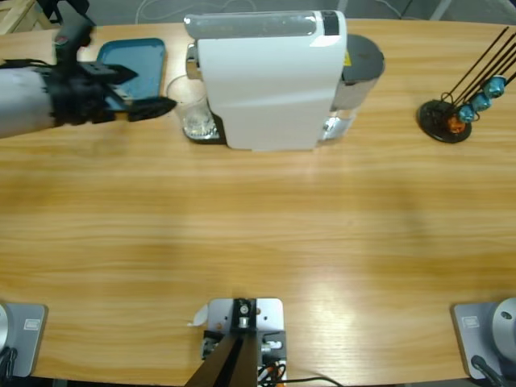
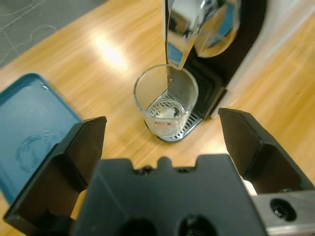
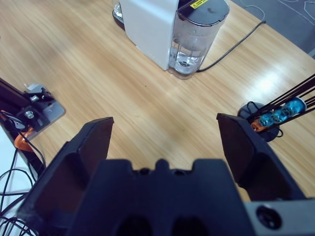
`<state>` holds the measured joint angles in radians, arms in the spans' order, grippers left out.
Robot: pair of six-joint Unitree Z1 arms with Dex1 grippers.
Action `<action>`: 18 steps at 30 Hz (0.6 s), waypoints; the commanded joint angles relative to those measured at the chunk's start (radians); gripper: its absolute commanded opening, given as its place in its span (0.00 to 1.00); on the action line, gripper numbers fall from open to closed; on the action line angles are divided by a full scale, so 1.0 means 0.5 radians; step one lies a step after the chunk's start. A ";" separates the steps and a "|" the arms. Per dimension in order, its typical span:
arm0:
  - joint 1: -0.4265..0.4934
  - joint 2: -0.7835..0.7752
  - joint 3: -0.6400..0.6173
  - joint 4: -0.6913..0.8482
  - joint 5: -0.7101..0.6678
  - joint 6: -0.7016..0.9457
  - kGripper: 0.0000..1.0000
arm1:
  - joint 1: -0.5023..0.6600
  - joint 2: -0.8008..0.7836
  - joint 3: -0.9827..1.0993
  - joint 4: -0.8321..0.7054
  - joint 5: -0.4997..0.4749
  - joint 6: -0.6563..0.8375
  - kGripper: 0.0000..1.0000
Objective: Pour coffee
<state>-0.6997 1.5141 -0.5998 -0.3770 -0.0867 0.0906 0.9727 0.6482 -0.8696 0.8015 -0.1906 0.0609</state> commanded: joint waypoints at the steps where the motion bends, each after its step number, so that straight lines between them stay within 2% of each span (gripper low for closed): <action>1: 0.037 -0.546 -0.131 0.757 0.130 -0.138 1.00 | -0.031 0.052 0.079 -0.016 0.025 0.019 0.90; 3: 0.040 -0.654 -0.175 0.891 0.235 -0.182 1.00 | -0.034 0.155 0.077 -0.017 0.026 0.019 0.90; 7: 0.038 -0.741 -0.325 1.326 0.253 -0.184 0.99 | -0.035 0.490 -0.016 0.020 0.034 0.011 0.91; 9: 0.000 -0.733 -0.363 1.419 0.363 -0.184 0.98 | -0.041 0.710 -0.127 0.026 0.042 -0.014 0.96; 11: -0.039 -0.753 -0.366 1.416 0.439 -0.160 0.98 | -0.153 0.916 -0.311 0.045 0.131 -0.041 0.95; 13: -0.043 -0.726 -0.456 1.594 0.463 -0.195 0.98 | -0.313 1.052 -0.469 0.051 0.255 -0.070 0.96; 14: -0.043 -0.723 -0.542 1.745 0.454 -0.195 0.98 | -0.397 1.136 -0.573 0.070 0.313 -0.087 0.93; 16: -0.043 -0.702 -0.638 1.907 0.432 -0.190 0.98 | -0.499 1.252 -0.732 0.084 0.379 -0.129 0.66; 18: -0.043 -0.703 -0.621 1.898 0.416 -0.187 0.98 | -0.592 1.373 -0.880 0.091 0.412 -0.155 0.38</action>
<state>-0.7121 1.1636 -0.8453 0.4403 0.1237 0.0094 0.8169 1.1117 -1.1201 0.8181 -0.0708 0.0351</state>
